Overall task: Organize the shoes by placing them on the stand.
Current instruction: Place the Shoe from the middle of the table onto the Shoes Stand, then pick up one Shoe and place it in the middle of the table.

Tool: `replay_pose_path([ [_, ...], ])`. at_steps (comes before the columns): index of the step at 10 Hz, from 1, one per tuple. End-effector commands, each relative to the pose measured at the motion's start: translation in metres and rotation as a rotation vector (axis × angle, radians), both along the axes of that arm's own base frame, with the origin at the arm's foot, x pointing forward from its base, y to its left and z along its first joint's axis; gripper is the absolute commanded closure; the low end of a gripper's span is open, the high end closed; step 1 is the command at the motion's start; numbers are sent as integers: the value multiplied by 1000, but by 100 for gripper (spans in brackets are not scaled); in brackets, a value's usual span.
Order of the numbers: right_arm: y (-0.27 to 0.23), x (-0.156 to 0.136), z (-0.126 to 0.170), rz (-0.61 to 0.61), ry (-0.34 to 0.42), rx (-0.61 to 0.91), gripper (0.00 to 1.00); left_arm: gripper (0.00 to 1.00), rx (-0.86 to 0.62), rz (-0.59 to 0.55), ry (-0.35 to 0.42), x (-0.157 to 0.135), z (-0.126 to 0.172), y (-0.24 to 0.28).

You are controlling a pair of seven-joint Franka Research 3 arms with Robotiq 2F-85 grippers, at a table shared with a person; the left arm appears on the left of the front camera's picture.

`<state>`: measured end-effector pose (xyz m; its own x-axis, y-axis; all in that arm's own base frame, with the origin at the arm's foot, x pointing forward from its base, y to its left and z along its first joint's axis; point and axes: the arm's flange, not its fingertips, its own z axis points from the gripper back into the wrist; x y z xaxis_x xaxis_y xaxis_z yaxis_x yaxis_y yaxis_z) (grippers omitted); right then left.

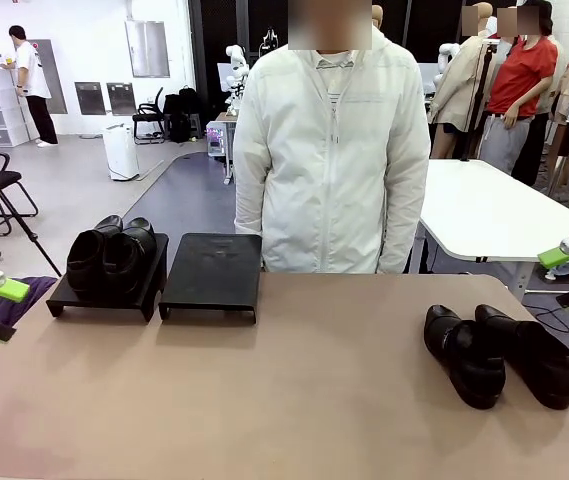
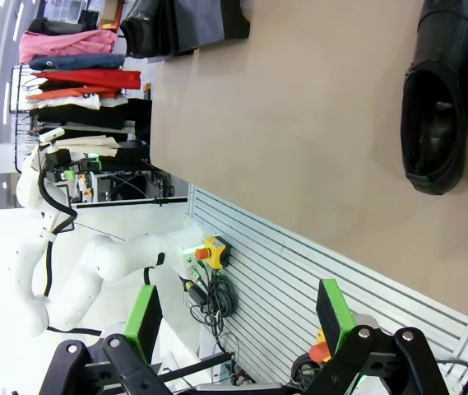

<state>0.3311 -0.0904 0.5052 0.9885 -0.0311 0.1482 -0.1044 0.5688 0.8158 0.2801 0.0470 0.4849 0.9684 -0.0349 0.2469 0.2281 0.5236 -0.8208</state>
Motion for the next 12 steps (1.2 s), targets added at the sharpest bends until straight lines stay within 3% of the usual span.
replay_pose_path([
  [1,-2,-1,2,7,2,-10,0,0,15,-14,-17,-5,2,6],
  [10,0,0,0,0,0,0,0,0,15,-14,-17,-5,2,6],
  [11,27,12,-1,-126,40,-202,0,0,15,-14,-17,-5,2,6],
  [12,66,60,-15,-110,53,-399,0,0,15,-14,-17,-5,2,6],
])
